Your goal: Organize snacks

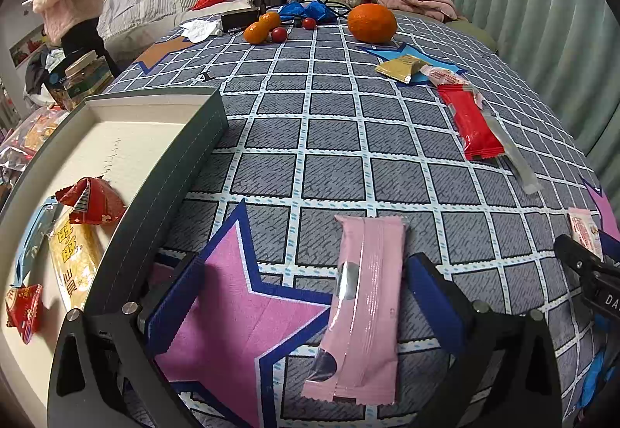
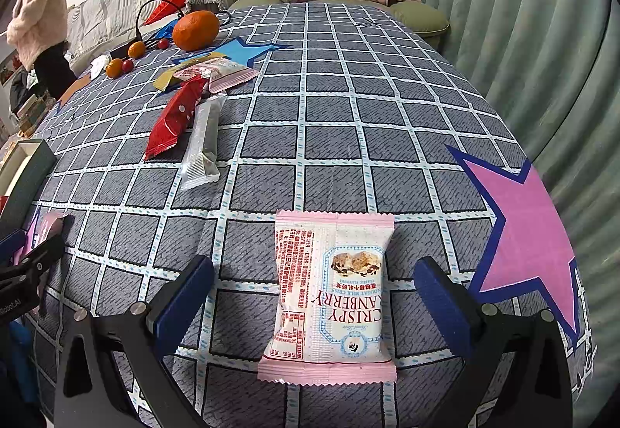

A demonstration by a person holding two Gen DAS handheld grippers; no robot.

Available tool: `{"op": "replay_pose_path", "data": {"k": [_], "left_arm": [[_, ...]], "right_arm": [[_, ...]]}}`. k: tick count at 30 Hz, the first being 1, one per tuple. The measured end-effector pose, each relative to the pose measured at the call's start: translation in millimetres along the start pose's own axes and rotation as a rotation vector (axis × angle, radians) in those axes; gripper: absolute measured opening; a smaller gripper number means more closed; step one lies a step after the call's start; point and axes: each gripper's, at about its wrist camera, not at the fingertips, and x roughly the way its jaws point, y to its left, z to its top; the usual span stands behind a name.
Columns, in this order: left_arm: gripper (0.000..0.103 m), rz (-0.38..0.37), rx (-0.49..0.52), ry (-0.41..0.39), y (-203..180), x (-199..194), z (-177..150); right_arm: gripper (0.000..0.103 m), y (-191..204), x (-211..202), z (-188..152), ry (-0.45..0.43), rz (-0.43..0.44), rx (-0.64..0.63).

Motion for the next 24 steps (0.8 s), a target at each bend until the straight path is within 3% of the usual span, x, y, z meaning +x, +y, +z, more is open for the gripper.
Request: {"op": "replay_pose_path", "data": {"k": [15, 24], "left_arm": [[0.103, -0.005, 0.007, 0.004, -0.7, -0.7, 0.1], [0.103, -0.076, 0.138, 0.069, -16.9, -9.9, -8.4]], "right_arm": [[0.103, 0.1, 0.4, 0.3, -0.001, 0.0, 0.0], [0.103, 0.2, 0.5, 0.3, -0.001, -0.001, 0.0]]}}
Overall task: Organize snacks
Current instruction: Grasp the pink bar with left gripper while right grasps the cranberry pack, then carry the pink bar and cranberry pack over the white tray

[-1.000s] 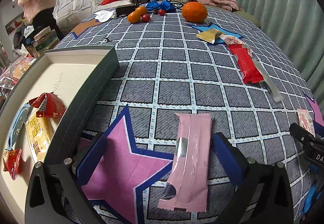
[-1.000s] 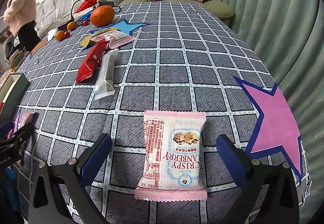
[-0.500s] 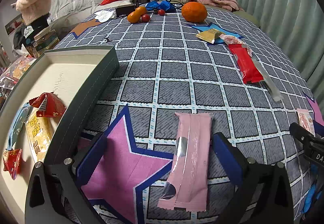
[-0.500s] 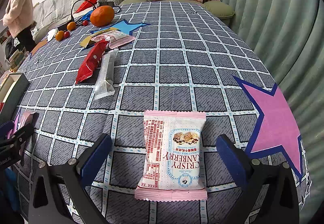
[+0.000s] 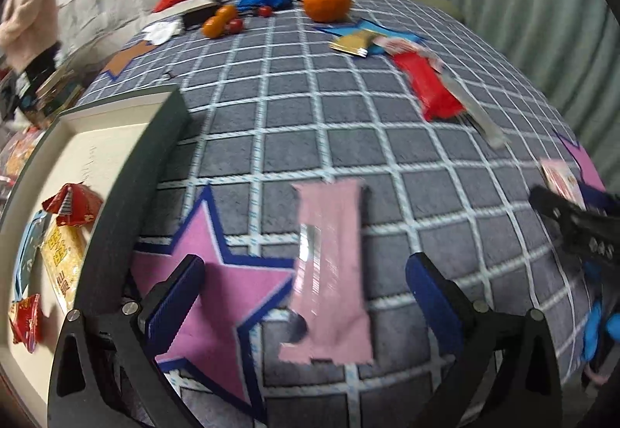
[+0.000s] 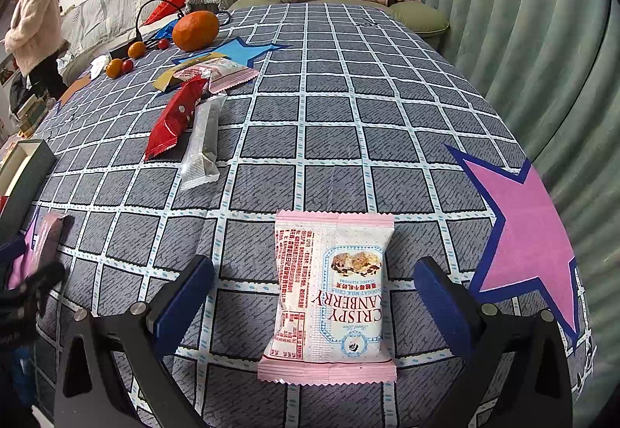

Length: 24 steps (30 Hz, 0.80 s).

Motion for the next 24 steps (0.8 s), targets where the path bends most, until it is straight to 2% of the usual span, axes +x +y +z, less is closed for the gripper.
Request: {"op": "replay_pose_path", "data": {"k": [5, 10, 14, 17, 18, 19, 20, 21, 22, 23, 24], "left_arm": [[0.103, -0.01, 0.014, 0.06, -6.1, 4.9, 9.4], [0.103, -0.013, 0.02, 0.083, -10.4, 9.1, 13.8], [0.101, -0.017, 0.015, 0.112, -10.5, 9.1, 15.1], [0.086, -0.036, 0.039, 0.118, -15.8, 3.2, 15.3], [0.074, -0.042, 0.044, 0.116, -18.1, 1.2, 15.6], [0.06, -0.048, 0.051, 0.112, -20.8, -1.4, 15.6], [0.051, -0.053, 0.06, 0.107, -23.2, -4.1, 15.2], [0.031, -0.06, 0.069, 0.104, -25.1, -5.9, 14.6], [0.027, -0.064, 0.079, 0.102, -26.6, -7.0, 14.0], [0.027, -0.064, 0.08, 0.104, -27.1, -8.5, 12.7], [0.027, -0.066, 0.076, 0.099, -26.4, -11.1, 10.8]], "right_arm": [[0.103, 0.1, 0.1, 0.3, 0.0, 0.0, 0.0], [0.103, -0.7, -2.2, -1.8, 0.008, 0.002, -0.002], [0.103, -2.9, -0.4, 7.5, 0.096, 0.012, -0.017], [0.103, -4.2, 0.8, 13.7, 0.155, 0.032, -0.009], [0.101, -4.1, 0.2, 13.9, 0.163, 0.036, -0.01], [0.092, -3.2, -1.2, 13.8, 0.164, 0.021, -0.021], [0.087, -1.4, -3.8, 12.9, 0.158, 0.017, -0.032], [0.071, -0.1, -7.3, 12.6, 0.151, 0.027, -0.038], [0.05, 0.8, -10.6, 13.6, 0.15, 0.039, -0.041], [0.042, 1.3, -12.4, 13.9, 0.151, 0.055, -0.038], [0.042, 1.1, -13.8, 14.0, 0.157, 0.073, -0.029]]}}
